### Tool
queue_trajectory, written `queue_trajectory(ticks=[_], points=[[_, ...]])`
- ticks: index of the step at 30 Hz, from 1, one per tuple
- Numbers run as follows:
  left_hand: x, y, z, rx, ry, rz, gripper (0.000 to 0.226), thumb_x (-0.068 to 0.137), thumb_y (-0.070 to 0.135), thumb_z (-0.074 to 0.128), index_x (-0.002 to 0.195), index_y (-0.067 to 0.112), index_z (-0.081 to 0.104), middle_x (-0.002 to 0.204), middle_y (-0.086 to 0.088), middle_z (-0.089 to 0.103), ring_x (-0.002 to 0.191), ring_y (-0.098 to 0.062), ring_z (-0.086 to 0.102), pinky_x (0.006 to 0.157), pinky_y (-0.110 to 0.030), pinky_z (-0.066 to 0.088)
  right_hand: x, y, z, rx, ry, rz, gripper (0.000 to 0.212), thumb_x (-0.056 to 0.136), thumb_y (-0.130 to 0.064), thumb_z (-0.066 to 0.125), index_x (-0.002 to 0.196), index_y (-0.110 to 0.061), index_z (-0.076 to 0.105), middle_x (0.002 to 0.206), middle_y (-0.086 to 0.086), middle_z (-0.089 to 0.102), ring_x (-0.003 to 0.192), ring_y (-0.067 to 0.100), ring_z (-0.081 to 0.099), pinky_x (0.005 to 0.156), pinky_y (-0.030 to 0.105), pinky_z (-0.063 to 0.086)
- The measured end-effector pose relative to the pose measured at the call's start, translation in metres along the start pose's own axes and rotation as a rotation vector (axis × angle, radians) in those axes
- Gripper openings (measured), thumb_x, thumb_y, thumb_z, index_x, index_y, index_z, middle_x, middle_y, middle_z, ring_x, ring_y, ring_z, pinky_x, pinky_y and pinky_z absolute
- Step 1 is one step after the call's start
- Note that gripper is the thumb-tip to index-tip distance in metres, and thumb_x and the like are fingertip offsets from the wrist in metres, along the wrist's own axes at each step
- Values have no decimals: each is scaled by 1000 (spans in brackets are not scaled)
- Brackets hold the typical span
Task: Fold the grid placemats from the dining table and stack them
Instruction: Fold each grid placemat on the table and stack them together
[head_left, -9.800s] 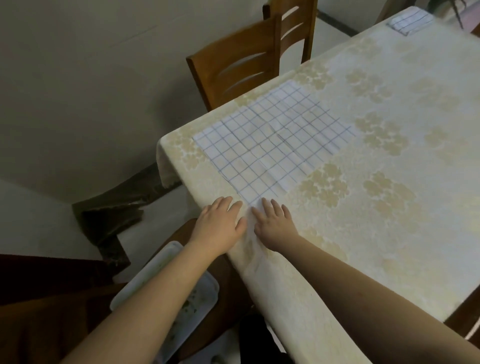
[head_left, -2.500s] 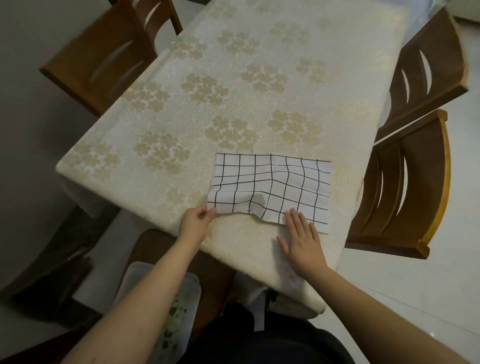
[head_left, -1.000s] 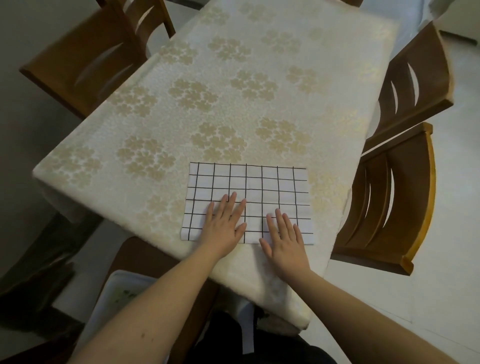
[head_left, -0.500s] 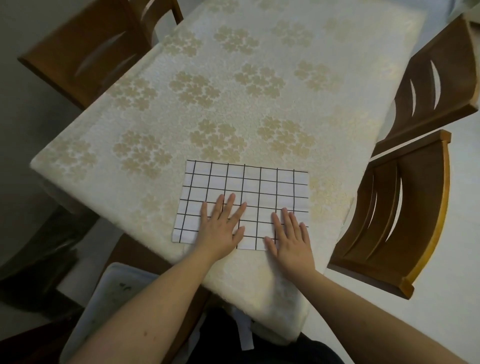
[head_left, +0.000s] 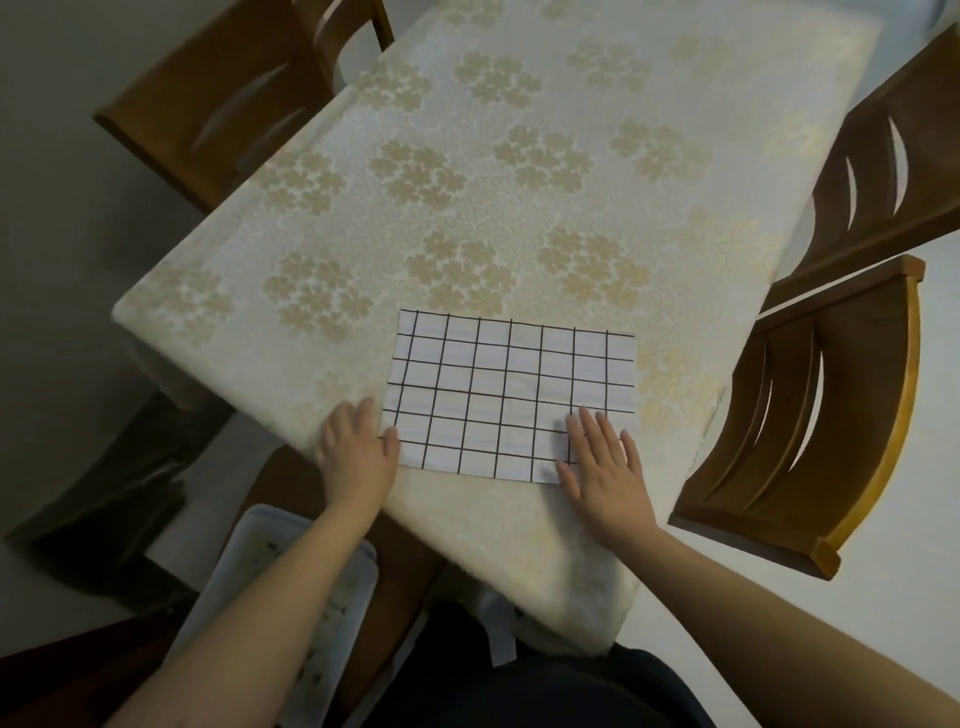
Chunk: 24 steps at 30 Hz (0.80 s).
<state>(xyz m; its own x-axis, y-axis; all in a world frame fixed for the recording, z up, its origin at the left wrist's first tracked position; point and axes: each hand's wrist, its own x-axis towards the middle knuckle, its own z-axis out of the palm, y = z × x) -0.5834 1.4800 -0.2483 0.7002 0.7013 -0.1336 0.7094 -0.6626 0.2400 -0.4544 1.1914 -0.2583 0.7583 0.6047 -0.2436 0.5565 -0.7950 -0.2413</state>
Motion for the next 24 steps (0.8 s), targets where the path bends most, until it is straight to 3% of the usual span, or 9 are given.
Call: queue_trajectory(ticks=[2,4,8,11,13,17,22,24], points=[[-6,-10,-7,-31,1,-162,35,94,40,53,115,13,59,122,-17,49,113,-36,45,94,-51,38,-4,-19,2,-3,6,-66,64,99,-53,13,156,-23,12,162,-4,5,150,15,-2,120,38,-2],[-12,-18,-8,-60,-89,-256,36,94,49,50,106,16,59,121,-14,48,113,-34,44,95,-48,36,-8,-37,7,-14,-12,-108,63,99,-51,17,155,-22,16,162,-2,13,150,16,5,119,38,0],[-20,-15,-6,-174,-235,-315,40,92,53,53,113,19,56,128,-11,42,118,-32,43,101,-47,34,-21,-67,18,-11,-67,-97,64,97,-48,19,154,-19,23,161,2,20,149,21,16,118,37,13],[-20,-3,-4,-446,-276,-459,38,91,47,59,117,19,60,131,-10,40,114,-32,49,105,-46,38,-24,-79,22,-20,-107,-43,69,93,-49,11,155,-20,17,163,3,12,150,20,7,118,38,13],[-19,3,-6,-665,-247,-543,31,91,41,62,112,18,62,127,-8,44,104,-28,55,99,-45,47,-22,-82,21,-17,-126,-19,73,89,-51,4,156,-21,11,164,1,6,150,18,1,119,37,9],[-21,11,-21,-993,-228,-509,21,94,28,62,110,14,56,111,-3,59,96,-19,56,81,-31,45,-20,-83,17,8,-158,-5,79,84,-53,-1,156,-22,10,164,0,3,150,17,-1,119,38,7],[-22,15,-36,-1102,-252,-396,34,89,21,69,116,22,49,108,-8,68,96,-21,66,86,-38,54,-18,-85,11,84,-178,36,62,95,-38,22,155,-23,14,164,-3,6,150,14,2,119,37,8],[-22,17,-41,-1167,-300,-320,43,88,22,71,123,30,48,105,-3,70,96,-16,69,87,-32,54,-18,-84,10,151,-182,47,60,99,-27,31,155,-22,13,164,-4,5,150,13,1,119,35,6]])
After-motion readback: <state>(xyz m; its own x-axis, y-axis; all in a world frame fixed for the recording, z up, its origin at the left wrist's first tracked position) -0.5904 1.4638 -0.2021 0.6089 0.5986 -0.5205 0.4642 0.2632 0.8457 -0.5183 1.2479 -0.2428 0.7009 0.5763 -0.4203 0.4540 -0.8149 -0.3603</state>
